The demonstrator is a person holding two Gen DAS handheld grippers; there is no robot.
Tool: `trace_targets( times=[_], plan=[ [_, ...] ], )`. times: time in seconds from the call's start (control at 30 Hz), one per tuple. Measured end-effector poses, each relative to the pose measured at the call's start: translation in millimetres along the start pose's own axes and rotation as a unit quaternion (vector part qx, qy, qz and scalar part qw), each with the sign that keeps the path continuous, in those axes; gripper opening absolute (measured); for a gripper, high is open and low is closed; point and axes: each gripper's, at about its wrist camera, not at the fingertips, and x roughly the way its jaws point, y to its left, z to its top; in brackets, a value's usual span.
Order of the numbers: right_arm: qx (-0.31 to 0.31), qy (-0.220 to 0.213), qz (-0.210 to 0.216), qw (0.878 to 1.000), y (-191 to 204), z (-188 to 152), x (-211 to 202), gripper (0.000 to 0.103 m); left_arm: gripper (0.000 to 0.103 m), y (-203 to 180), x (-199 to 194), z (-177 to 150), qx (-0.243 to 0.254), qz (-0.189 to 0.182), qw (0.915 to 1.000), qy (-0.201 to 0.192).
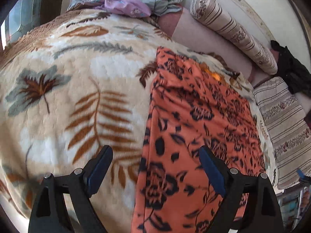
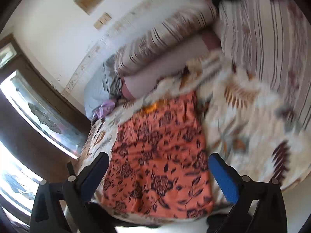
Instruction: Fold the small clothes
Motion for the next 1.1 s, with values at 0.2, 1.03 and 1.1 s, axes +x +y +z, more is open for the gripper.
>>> trace_targets(
  times=[0.2,1.03,1.1],
  plan=[
    [0.080,0.118,-0.031,0.989,-76.9,-42.4,91.5,0.095,0.090,5.0,-10.1,-40.3,-0.021,0.009,0.9985,0.049],
    [0.032,0.223,-0.065,0.972,-82.7,-64.6,122.9,0.058,0.083,-18.1,14.1,-66.2,0.041,0.027,0.9926,0.111],
    [0.042,0.225,-0.062,0.971,-85.4,-62.9,124.0,0.058,0.083,-22.0,15.0,-67.6,0.053,0.037,0.9918,0.110]
  ],
)
